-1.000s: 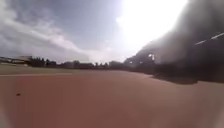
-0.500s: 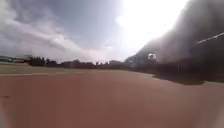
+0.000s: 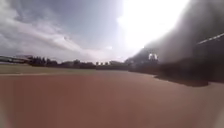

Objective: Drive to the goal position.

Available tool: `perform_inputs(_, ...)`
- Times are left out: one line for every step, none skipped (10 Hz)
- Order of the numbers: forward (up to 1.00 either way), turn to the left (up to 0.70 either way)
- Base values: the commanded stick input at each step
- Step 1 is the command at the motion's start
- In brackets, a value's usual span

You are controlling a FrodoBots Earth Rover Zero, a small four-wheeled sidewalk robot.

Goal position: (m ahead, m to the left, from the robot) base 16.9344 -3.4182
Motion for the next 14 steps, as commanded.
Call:
perform_inputs(0.70,0.00)
perform_inputs(0.70,0.00)
perform_inputs(0.70,0.00)
perform_inputs(0.70,0.00)
perform_inputs(0.70,0.00)
perform_inputs(0.70,0.00)
perform_inputs(0.70,0.00)
perform_inputs(0.70,0.00)
perform_inputs(0.70,0.00)
perform_inputs(0.70,0.00)
perform_inputs(0.70,-0.35)
perform_inputs(0.70,-0.35)
perform_inputs(0.70,-0.35)
perform_inputs(0.70,-0.35)
